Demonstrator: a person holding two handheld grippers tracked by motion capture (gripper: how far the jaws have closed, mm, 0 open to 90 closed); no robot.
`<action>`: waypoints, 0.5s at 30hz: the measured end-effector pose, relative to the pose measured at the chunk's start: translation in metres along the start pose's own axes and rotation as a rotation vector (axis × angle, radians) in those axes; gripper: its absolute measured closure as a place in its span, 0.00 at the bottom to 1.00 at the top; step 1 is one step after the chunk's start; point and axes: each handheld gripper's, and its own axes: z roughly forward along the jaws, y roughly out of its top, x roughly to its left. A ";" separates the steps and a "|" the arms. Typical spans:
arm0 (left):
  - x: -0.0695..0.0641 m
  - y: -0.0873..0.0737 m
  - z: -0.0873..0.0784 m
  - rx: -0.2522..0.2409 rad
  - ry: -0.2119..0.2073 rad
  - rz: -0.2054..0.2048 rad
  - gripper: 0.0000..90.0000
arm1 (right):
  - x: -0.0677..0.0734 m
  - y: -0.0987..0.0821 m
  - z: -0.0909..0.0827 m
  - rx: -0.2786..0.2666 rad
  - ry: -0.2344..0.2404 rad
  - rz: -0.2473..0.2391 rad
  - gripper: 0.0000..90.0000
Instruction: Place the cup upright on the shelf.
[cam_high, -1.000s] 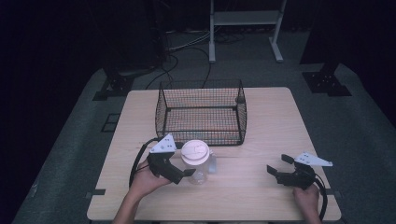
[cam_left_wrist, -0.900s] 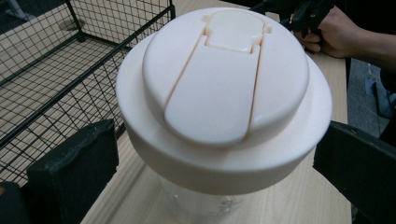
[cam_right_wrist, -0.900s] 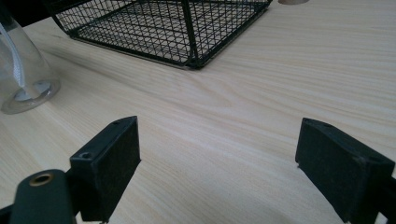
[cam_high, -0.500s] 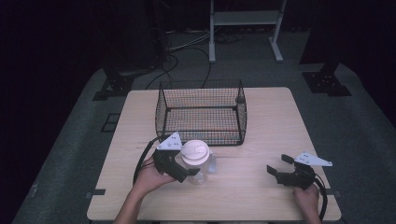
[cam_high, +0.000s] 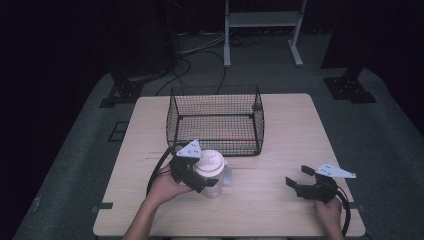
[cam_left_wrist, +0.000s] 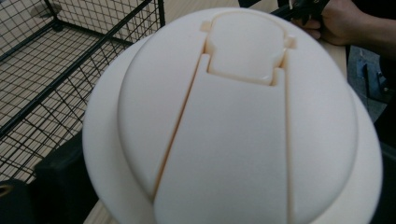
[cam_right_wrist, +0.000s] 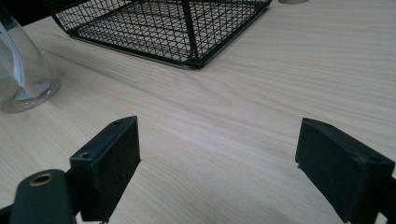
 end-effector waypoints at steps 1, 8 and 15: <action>0.000 0.001 0.000 0.002 0.003 0.002 0.04 | 0.000 0.000 0.000 0.000 0.000 0.000 0.14; 0.000 0.003 0.000 0.023 0.000 0.000 0.06 | 0.000 0.000 0.000 -0.002 0.000 -0.002 0.14; -0.001 0.011 0.001 0.064 0.005 -0.001 0.06 | 0.000 0.000 0.000 -0.004 0.000 -0.001 0.14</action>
